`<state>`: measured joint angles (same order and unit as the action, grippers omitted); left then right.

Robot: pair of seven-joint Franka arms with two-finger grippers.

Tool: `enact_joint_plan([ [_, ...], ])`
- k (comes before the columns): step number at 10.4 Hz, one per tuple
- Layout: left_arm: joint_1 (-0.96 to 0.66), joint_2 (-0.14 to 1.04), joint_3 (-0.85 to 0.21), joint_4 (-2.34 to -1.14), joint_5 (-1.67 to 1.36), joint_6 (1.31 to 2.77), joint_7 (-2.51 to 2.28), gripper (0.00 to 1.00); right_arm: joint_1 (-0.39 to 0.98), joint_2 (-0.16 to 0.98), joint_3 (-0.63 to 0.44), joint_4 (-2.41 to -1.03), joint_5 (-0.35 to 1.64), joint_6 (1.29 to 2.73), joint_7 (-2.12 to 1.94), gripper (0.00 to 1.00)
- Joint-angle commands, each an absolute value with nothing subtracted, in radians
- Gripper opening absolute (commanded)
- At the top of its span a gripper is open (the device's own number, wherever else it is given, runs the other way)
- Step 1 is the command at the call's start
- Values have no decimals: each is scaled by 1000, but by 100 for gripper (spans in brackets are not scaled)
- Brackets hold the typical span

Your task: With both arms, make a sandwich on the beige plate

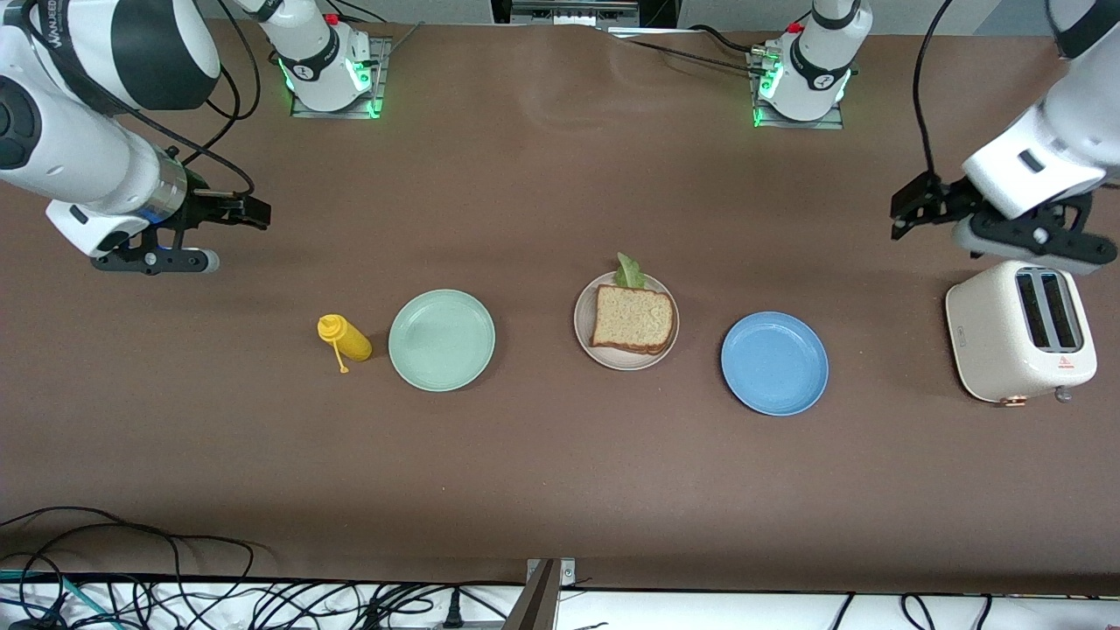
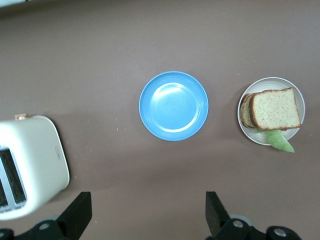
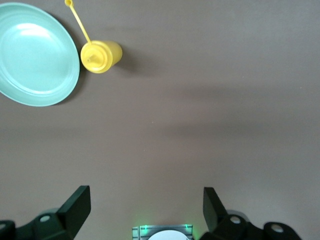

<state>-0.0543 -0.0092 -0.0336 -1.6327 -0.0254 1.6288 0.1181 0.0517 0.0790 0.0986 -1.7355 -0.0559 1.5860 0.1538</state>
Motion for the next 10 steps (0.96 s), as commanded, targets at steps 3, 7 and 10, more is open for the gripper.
enact_joint_plan([
  [3,-6,-48,-68,-1691,-48,1661,-3,100,44,83,51,-1651,-63,1559,20,100],
  [7,11,-22,-75,-1664,-46,1617,-12,100,45,97,54,-1623,-51,1574,38,100],
  [10,43,32,-75,-1585,-46,1562,-14,100,46,101,51,-1583,52,1574,43,100],
])
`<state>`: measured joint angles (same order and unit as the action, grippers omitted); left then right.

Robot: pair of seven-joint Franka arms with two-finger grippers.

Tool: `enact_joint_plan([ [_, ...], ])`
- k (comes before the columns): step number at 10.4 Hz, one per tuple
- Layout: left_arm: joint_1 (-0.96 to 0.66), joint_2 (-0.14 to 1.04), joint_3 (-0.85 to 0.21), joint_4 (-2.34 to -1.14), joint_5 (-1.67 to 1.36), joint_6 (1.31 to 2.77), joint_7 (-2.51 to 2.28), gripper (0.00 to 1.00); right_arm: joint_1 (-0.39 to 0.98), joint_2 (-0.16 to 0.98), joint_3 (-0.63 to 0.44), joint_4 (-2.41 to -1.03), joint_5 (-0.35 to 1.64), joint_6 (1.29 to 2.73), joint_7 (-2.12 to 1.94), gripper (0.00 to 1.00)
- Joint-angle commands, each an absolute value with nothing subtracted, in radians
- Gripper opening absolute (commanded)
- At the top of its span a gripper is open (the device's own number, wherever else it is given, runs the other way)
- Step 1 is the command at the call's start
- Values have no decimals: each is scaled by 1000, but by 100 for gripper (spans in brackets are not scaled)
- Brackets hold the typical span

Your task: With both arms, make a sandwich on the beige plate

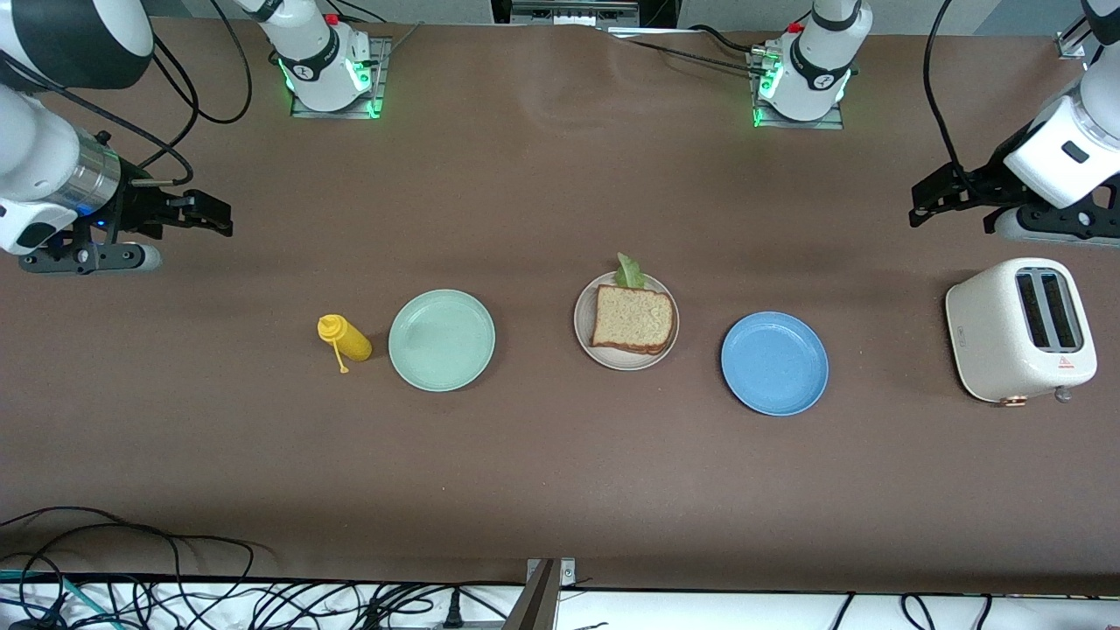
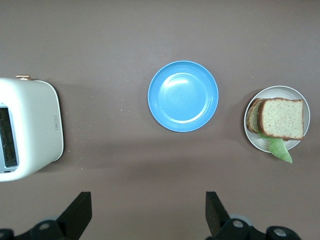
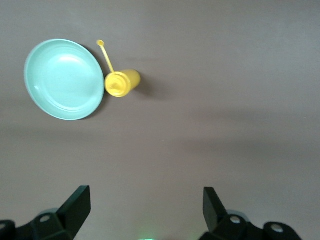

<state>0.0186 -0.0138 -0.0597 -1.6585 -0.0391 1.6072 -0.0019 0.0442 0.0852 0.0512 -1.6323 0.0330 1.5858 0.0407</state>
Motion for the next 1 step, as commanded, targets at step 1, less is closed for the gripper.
enact_joint_plan([
  [1,43,29,-72,-1585,-48,1562,-15,100,48,104,52,-1582,48,1572,66,100],
])
